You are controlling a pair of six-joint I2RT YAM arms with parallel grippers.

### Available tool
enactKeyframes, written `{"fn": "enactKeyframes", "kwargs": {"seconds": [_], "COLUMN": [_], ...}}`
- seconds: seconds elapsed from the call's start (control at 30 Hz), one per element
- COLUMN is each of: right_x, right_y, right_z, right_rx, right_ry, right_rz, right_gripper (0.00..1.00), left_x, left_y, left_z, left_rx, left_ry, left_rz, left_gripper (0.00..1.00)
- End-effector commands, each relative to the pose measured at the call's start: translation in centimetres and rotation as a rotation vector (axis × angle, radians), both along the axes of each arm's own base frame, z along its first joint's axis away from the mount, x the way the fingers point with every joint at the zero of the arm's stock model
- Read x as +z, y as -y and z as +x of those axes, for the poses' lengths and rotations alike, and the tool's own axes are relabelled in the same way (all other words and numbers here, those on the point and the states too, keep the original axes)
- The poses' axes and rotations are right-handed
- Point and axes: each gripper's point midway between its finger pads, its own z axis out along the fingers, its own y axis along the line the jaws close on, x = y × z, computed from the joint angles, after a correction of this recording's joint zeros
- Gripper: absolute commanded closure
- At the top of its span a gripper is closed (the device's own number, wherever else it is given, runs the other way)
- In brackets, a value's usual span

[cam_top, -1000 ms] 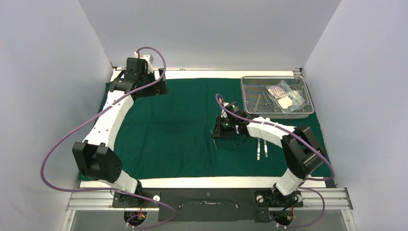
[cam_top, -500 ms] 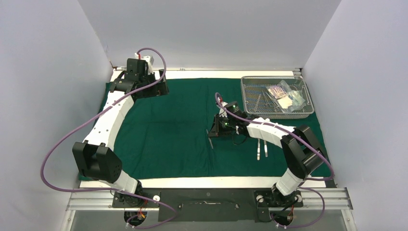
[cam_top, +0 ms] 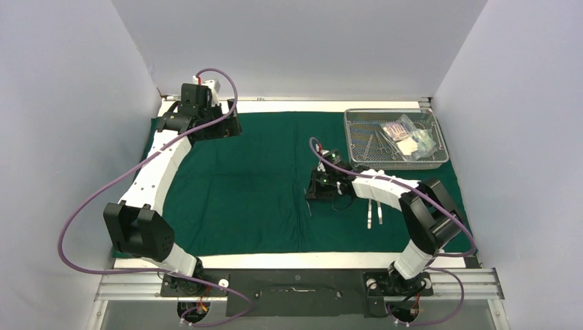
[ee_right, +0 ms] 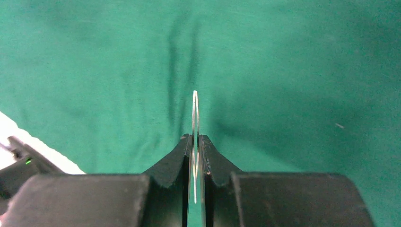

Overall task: Open and lay out the surgical kit
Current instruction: Place the medical item in the surgical kit.

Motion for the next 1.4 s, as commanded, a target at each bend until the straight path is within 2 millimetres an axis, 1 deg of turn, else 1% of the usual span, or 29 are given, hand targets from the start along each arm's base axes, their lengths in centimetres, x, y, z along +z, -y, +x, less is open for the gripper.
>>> {"fn": "enactKeyframes", "kwargs": {"seconds": [0.0, 0.07, 0.13, 0.23, 0.33, 0.4, 0.5, 0.6, 0.73, 0.83, 1.03, 1.17, 1.3, 1.37], "right_x": [-0.2, -0.3, 0.0, 0.5, 0.1, -0.1, -0.6, -0.8, -0.4, -0.7, -1.5, -2.0, -2.9, -3.0], "right_y": [6.2, 9.2, 12.1, 15.2, 16.7, 17.1, 18.1, 19.1, 19.3, 18.6, 18.3, 18.3, 18.4, 18.6], "right_z": [1.1, 1.2, 1.2, 0.9, 0.4, 0.0, -0.8, -1.0, -0.9, -1.2, -1.5, -1.6, -2.1, -2.3], "right_rx": [-0.167, -0.236, -0.306, -0.360, -0.359, -0.353, -0.369, -0.378, -0.319, -0.268, -0.241, -0.229, -0.223, -0.224], "right_ry": [0.074, 0.091, 0.117, 0.141, 0.131, 0.124, 0.106, 0.099, 0.127, 0.108, 0.077, 0.058, 0.020, 0.011], "right_rz": [-0.248, -0.363, -0.474, -0.590, -0.649, -0.660, -0.661, -0.628, -0.615, -0.574, -0.573, -0.579, -0.599, -0.610], "right_gripper": [0.95, 0.95, 0.95, 0.95, 0.95, 0.95, 0.95, 0.95, 0.94, 0.94, 0.92, 0.88, 0.86, 0.85], "left_x": [1.8, 1.7, 1.7, 1.6, 1.5, 1.6, 1.7, 1.5, 1.4, 1.5, 1.4, 1.4, 1.5, 1.5], "left_y": [0.1, 0.1, 0.1, 0.1, 0.3, 0.3, 0.3, 0.3, 0.3, 0.3, 0.3, 0.3, 0.2, 0.2], "left_z": [0.3, 0.3, 0.4, 0.5, 0.7, 0.8, 0.8, 0.8, 0.8, 0.8, 0.7, 0.8, 0.8, 0.7], "left_rx": [0.002, 0.002, 0.003, 0.003, 0.001, -0.001, 0.002, 0.001, 0.002, 0.002, 0.003, 0.002, 0.005, 0.004], "left_ry": [0.060, 0.058, 0.057, 0.057, 0.054, 0.056, 0.057, 0.051, 0.049, 0.051, 0.049, 0.052, 0.055, 0.055], "left_rz": [-0.024, -0.024, -0.024, -0.025, -0.030, -0.032, -0.031, -0.030, -0.030, -0.029, -0.027, -0.029, -0.027, -0.027], "left_gripper": [0.04, 0.04, 0.04, 0.04, 0.04, 0.04, 0.04, 0.04, 0.04, 0.04, 0.04, 0.04, 0.04, 0.04]}}
